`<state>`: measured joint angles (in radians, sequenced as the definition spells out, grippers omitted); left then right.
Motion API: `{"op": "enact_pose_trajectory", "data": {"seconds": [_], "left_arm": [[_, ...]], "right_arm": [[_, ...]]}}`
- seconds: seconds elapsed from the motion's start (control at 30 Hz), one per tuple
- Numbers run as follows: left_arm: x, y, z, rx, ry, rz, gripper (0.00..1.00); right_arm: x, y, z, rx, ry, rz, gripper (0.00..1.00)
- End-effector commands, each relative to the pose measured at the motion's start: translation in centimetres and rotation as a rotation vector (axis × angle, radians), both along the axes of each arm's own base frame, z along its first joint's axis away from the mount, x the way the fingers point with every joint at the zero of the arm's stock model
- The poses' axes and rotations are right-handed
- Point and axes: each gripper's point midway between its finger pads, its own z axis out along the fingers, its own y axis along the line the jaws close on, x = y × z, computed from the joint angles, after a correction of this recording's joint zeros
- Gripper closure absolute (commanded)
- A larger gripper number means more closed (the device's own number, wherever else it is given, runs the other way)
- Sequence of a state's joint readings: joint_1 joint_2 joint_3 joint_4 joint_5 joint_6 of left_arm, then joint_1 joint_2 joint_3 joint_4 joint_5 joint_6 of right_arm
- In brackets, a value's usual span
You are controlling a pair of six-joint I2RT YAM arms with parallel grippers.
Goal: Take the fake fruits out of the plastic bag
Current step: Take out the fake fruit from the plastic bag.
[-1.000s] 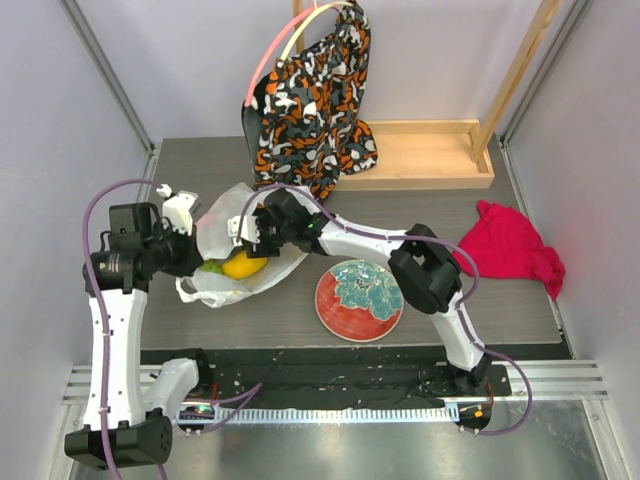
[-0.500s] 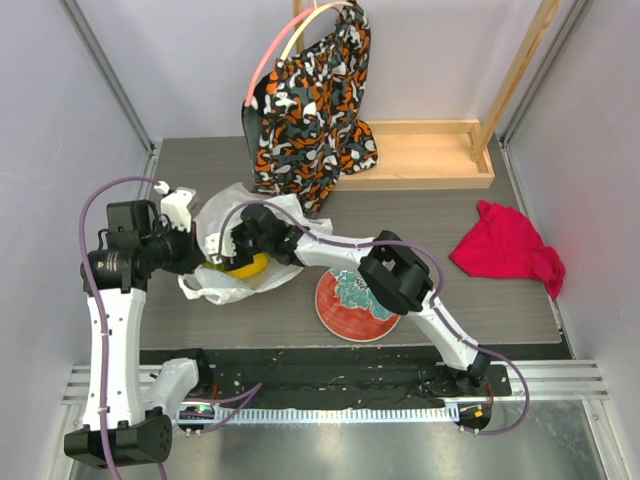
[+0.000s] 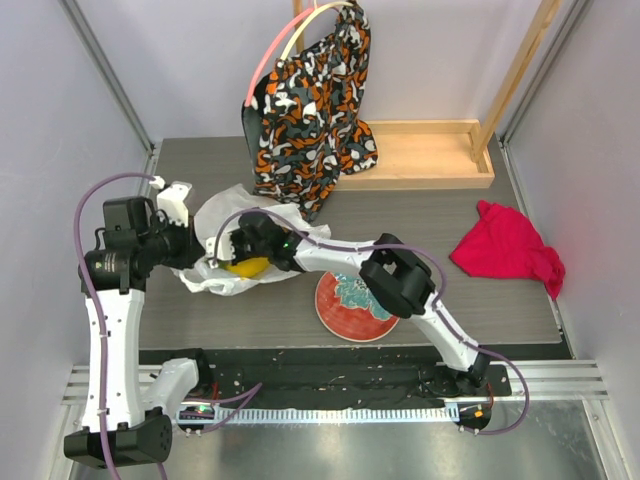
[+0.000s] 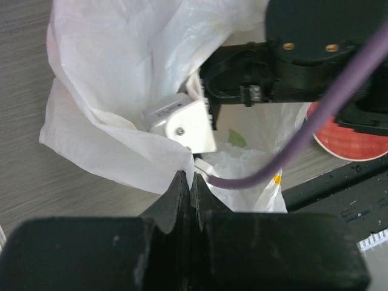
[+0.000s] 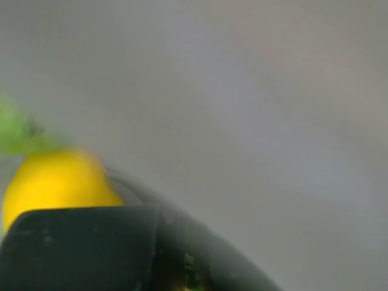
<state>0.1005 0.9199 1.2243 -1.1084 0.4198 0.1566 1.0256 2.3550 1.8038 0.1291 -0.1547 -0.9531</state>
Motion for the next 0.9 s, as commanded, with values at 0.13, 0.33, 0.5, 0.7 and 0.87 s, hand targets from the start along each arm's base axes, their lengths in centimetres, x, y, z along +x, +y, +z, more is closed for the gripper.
{"op": "enact_pose_trajectory", "data": {"seconds": [0.13, 0.33, 0.5, 0.7, 0.87], "left_arm": [[2.5, 0.8, 1.0, 0.023, -0.114, 0.039, 1.00], [3.7, 1.2, 0.3, 0.031, -0.109, 0.054, 1.00], [5.3, 1.6, 0.4, 0.033, -0.099, 0.065, 1.00], [6.3, 1.8, -1.0, 0.044, -0.027, 0.050, 1.00], [6.6, 1.8, -1.4, 0.043, -0.019, 0.055, 1.00]], "right_arm": [[-5.4, -4.6, 16.4, 0.232, 0.285, 0.000, 0.99], [-10.0, -6.7, 24.5, 0.455, 0.635, 0.044, 0.99], [-12.0, -8.5, 30.9, 0.670, 0.771, 0.097, 0.99], [-14.0, -14.9, 41.5, 0.945, 0.821, 0.175, 0.99], [-13.1, -20.3, 45.5, 1.078, 0.863, 0.142, 0.99]]}}
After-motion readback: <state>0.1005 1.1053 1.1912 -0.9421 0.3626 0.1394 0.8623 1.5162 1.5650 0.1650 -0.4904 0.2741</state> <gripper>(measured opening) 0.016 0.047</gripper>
